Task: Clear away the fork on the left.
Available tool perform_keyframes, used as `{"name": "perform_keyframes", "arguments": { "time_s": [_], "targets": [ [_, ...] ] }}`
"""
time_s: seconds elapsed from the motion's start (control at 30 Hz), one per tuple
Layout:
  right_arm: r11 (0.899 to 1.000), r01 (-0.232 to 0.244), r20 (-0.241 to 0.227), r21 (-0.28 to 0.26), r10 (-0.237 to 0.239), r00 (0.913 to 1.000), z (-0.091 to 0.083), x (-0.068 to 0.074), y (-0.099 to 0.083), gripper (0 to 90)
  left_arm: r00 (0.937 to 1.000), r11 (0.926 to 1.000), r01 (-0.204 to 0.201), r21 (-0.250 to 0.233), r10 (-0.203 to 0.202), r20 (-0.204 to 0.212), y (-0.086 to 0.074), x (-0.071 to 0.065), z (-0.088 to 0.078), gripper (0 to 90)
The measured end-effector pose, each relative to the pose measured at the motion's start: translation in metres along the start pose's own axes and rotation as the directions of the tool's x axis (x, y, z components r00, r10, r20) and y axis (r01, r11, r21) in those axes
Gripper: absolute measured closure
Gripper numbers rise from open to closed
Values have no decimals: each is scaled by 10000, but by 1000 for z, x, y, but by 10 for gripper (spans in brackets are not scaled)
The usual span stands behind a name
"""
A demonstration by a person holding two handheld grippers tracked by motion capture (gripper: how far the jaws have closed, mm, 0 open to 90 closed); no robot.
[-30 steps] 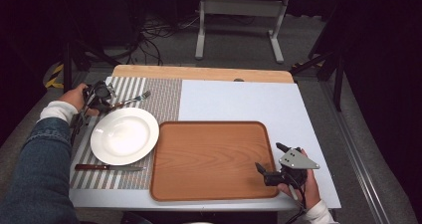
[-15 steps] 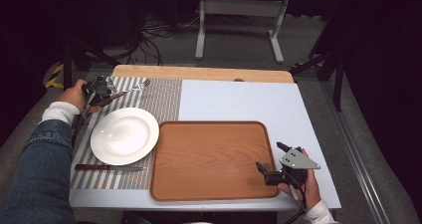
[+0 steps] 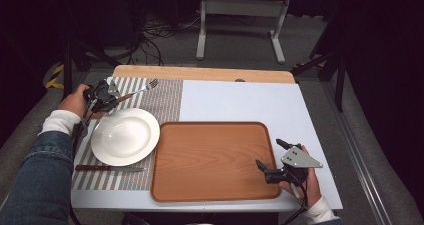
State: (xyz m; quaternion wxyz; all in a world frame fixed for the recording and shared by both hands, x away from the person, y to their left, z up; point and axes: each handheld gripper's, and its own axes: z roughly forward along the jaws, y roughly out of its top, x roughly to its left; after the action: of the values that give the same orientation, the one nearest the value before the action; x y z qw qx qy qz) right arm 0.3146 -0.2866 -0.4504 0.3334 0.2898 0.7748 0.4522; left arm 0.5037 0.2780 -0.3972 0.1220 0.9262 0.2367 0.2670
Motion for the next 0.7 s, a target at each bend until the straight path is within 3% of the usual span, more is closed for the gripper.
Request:
{"name": "perform_keyframes", "arguments": {
  "time_s": [0.13, 0.47, 0.7],
  "targets": [
    [10000, 49, -64, -79, -49, 10000, 1, -1, 1, 55, 10000, 9999, -62, -107, 62, 39, 2, -7, -4, 759],
    [9998, 93, -301, -158, -98, 9995, 7, -1, 1, 55, 9990, 9950, -102, -998, 145, 419, 11, -33, -13, 759],
    [9997, 36, -299, -243, -44, 9995, 7, -2, 2, 55, 9988, 9911, -240, -1309, 292, 384, 14, -44, -17, 759]
  ]
}}
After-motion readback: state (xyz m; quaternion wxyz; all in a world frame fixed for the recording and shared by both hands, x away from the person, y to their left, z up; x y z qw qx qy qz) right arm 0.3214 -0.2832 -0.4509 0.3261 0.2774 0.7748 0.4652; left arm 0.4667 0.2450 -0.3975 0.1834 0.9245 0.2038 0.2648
